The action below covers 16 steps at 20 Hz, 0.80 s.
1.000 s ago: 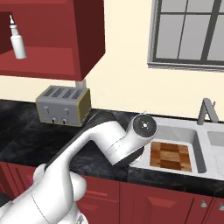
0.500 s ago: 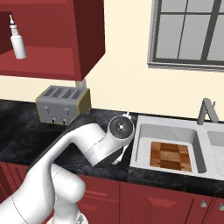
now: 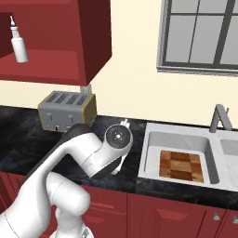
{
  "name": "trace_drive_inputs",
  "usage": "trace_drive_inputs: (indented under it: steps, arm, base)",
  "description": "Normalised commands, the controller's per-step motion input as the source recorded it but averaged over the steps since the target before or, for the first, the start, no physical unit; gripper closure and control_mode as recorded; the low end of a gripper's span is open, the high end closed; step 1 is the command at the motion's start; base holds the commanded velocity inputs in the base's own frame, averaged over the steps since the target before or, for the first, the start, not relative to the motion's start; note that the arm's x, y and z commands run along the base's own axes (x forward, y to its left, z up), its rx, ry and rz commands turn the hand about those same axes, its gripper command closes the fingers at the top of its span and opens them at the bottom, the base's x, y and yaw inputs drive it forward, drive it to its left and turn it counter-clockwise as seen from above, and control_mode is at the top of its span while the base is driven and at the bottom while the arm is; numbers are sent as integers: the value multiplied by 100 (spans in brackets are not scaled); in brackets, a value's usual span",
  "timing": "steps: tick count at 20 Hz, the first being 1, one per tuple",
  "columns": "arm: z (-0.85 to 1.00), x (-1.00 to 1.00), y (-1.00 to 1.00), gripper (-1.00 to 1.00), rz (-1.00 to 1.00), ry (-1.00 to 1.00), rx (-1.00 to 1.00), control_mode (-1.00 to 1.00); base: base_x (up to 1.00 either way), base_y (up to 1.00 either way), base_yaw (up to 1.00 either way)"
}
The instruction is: Move the cutting board and knife to the sink. Then move spray from the cabinet to the counter.
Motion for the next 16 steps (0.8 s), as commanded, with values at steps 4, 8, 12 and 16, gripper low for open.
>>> trace_drive_inputs:
  steps: [4,8,12,16]
  arm:
    - [0,10,5,-100,1,-1,0,-100]
    - [0,15,0,-100,0,0,0,-100]
    - [0,8,0,-100,0,0,0,100]
    - [0,0,0,-100,0,0,0,100]
  base:
    - [0,0,0]
    - [0,0,0]
    - [3,0,0]
    - [0,0,0]
